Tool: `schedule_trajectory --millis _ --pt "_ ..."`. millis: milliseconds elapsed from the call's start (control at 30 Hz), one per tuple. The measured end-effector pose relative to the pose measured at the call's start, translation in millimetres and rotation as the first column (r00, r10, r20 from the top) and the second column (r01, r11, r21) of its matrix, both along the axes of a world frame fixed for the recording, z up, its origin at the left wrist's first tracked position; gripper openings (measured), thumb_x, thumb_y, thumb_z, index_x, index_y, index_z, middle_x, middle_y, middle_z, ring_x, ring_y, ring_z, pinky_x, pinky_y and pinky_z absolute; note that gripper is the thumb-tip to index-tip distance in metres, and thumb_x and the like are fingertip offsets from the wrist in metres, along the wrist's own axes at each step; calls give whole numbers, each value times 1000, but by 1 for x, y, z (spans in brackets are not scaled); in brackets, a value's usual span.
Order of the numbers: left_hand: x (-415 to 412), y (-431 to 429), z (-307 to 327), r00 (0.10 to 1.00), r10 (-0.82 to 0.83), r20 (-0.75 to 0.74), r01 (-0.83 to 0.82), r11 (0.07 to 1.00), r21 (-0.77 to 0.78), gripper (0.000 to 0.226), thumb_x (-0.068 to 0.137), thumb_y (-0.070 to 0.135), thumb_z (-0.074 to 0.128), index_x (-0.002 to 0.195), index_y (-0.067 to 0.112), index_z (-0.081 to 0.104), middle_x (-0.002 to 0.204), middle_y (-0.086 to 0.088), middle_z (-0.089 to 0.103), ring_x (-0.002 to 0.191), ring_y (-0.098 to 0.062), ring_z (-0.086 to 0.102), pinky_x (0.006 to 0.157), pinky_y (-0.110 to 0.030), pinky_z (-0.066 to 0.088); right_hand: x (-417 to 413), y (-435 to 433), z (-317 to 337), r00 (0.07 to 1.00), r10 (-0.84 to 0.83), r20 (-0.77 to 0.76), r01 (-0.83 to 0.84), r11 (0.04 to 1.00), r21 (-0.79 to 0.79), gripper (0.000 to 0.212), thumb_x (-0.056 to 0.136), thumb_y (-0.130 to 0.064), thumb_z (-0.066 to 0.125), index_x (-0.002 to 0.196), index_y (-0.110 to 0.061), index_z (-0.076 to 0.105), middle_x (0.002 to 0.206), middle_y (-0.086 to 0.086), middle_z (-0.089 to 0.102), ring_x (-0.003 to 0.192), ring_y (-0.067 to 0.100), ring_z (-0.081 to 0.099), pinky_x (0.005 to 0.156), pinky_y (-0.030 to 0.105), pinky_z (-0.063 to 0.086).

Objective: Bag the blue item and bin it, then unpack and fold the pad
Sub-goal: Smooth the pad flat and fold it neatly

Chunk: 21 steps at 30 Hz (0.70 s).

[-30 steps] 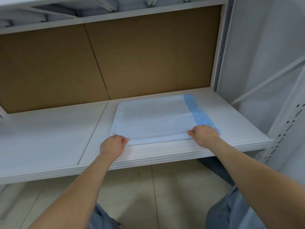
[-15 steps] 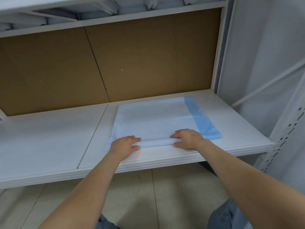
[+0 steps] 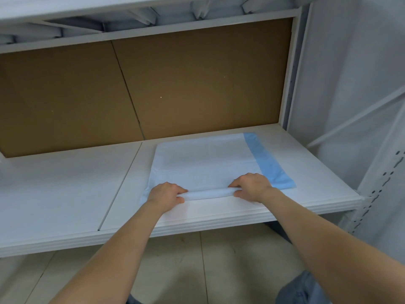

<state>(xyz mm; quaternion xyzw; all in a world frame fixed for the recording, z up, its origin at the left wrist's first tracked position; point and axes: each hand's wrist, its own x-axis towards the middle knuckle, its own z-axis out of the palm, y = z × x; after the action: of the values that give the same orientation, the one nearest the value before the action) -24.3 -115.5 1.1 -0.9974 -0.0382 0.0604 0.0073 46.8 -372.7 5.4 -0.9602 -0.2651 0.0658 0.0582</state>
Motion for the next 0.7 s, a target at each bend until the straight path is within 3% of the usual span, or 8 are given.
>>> schedule_trajectory --millis 267,367,433,467,533,567,633,700 --pt "-3 2 3 999 45 -10 -46 997 -67 44 91 39 58 134 38 52 143 9 49 129 -17 47 103 -29 39 -1 -2 3 999 -39 -2 39 999 -10 33 89 -44 57 121 -46 61 121 -11 62 114 16 54 81 24 40" --pt "-3 2 8 997 65 -35 -68 990 -120 50 83 51 63 131 36 56 140 11 52 127 -16 48 100 -27 40 2 -3 5 999 -42 -21 41 999 -17 32 87 -46 59 119 -46 62 119 -14 63 111 14 55 77 23 40" --pt "-2 0 13 993 111 -32 -115 980 -162 46 83 61 56 116 31 67 123 11 63 114 -16 57 88 -25 44 6 -4 8 998 -50 -48 49 998 -28 32 84 -49 62 116 -44 65 116 -16 65 107 13 57 76 23 41" --pt "-1 -1 14 990 142 -21 -144 971 -191 44 85 64 51 98 28 72 102 8 68 96 -16 61 76 -24 44 8 -4 9 996 -59 -71 57 998 -23 32 82 -53 62 112 -43 68 113 -16 66 104 13 58 77 24 44" --pt "0 2 15 981 191 31 -183 968 -172 50 92 60 42 68 20 60 69 1 58 67 -17 54 58 -23 38 13 -5 11 983 -100 -151 107 993 39 38 79 -66 57 95 -36 74 101 -13 68 97 15 59 77 27 47" --pt "1 5 15 976 204 72 -194 972 -132 47 95 53 40 66 19 56 66 1 55 67 -18 54 55 -24 37 16 -5 13 977 -127 -173 141 988 69 46 80 -70 53 88 -30 74 96 -9 68 94 16 60 76 29 47" --pt "6 13 13 966 203 161 -194 979 -68 32 98 38 41 86 21 65 87 0 64 89 -22 62 65 -26 46 25 -3 14 981 -160 -106 170 981 89 50 86 -68 46 100 -27 71 109 -3 66 106 20 58 83 31 45" --pt "14 19 8 971 171 165 -159 984 -83 37 99 35 41 133 25 52 135 0 53 127 -20 48 94 -32 46 35 0 8 985 -168 -35 170 981 87 57 91 -62 42 138 -30 47 146 -1 44 134 23 39 104 36 38"
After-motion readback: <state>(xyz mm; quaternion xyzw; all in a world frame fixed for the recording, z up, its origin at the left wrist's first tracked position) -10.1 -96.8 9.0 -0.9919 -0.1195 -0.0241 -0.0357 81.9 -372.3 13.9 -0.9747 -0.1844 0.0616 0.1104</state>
